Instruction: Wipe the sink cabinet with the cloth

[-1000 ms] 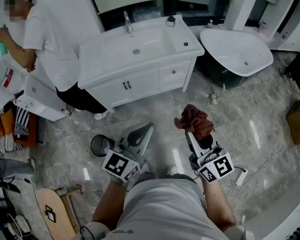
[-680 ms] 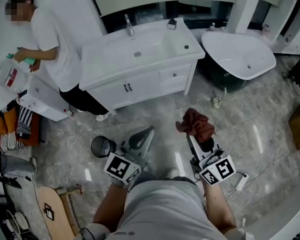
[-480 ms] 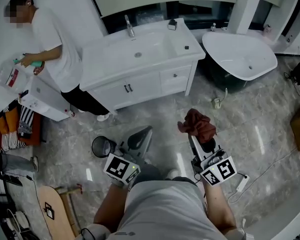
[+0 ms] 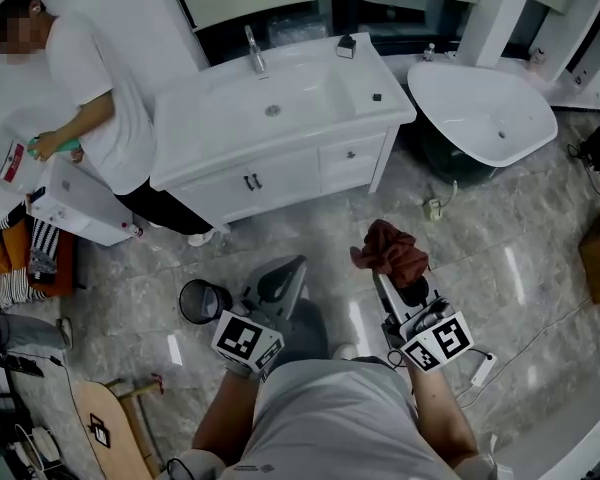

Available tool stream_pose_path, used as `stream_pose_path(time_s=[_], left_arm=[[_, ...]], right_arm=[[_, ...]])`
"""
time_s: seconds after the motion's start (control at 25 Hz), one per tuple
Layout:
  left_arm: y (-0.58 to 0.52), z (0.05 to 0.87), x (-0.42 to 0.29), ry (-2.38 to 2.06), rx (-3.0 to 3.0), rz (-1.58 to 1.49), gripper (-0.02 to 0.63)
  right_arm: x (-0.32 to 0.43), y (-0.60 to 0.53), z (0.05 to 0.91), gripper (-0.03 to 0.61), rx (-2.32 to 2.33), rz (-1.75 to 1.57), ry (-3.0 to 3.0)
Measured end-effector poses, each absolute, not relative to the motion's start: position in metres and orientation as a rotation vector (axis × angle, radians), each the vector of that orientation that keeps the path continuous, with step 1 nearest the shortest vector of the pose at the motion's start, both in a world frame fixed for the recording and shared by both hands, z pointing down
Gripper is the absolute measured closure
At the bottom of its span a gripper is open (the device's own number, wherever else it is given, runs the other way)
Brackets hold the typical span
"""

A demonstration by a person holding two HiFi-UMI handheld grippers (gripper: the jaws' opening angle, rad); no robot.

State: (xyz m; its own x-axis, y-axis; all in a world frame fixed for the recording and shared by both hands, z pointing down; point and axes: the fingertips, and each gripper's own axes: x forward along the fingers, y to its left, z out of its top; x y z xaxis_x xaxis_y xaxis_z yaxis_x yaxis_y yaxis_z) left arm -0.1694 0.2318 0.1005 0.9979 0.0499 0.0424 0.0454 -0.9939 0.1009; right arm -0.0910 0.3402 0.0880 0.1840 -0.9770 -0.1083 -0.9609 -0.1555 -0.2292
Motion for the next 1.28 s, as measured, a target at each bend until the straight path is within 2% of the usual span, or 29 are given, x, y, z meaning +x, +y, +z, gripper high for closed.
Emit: stream_pose_path(time_s=[0.64, 0.92, 1.28], left_arm=[[0.072, 0.122, -0.060, 0.230, 2.988, 0.117, 0.603], [0.021, 0.136, -0.041, 0.162, 2.983, 0.177, 0.603], [0.009, 0.158, -0.022, -0.054, 2.961, 0.253, 0.603]], right_arm=[[0.016, 0.172, 0.108, 0.462, -2.309, -0.212, 1.780], [0.045, 0.125, 0.128, 0.462, -2.334, -0.284, 1.763], [0.090, 0.101, 0.173, 0.462, -2.272, -0.461, 1.868]])
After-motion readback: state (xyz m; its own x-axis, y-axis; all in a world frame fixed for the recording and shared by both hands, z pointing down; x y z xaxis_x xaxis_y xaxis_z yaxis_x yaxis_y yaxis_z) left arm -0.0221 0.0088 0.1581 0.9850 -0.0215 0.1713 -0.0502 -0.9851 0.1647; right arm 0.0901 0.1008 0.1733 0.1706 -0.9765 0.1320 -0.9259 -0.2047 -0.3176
